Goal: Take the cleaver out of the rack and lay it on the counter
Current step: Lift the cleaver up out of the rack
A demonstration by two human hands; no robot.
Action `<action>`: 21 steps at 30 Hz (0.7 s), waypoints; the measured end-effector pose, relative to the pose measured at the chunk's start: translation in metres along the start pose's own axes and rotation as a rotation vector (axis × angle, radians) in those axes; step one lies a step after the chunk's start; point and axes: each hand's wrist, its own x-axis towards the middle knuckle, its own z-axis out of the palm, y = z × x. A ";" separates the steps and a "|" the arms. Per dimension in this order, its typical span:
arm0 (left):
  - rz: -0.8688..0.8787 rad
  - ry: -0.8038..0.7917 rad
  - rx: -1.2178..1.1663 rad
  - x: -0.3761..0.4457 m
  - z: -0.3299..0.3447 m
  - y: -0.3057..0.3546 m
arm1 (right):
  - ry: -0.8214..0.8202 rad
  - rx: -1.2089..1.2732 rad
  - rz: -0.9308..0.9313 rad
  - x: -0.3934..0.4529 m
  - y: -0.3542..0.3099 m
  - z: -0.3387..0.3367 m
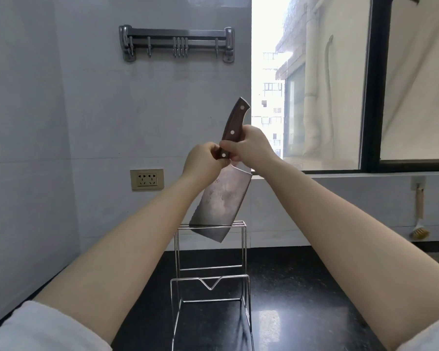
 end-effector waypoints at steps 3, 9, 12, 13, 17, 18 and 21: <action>0.050 0.044 -0.023 0.002 -0.001 0.011 | 0.047 0.059 -0.018 0.003 -0.008 -0.007; 0.114 0.061 -0.077 -0.001 -0.001 0.026 | 0.127 0.117 -0.042 -0.001 -0.014 -0.016; 0.135 0.077 -0.094 -0.002 -0.001 0.032 | 0.150 0.120 -0.057 -0.003 -0.017 -0.022; 0.145 0.082 -0.099 -0.002 -0.001 0.034 | 0.156 0.120 -0.064 -0.003 -0.019 -0.024; 0.202 0.093 -0.135 -0.001 -0.001 0.048 | 0.185 0.112 -0.093 -0.004 -0.026 -0.035; 0.215 0.095 -0.143 -0.002 -0.001 0.051 | 0.192 0.119 -0.096 -0.004 -0.028 -0.038; 0.232 0.087 -0.173 -0.004 0.000 0.059 | 0.211 0.151 -0.104 -0.007 -0.031 -0.046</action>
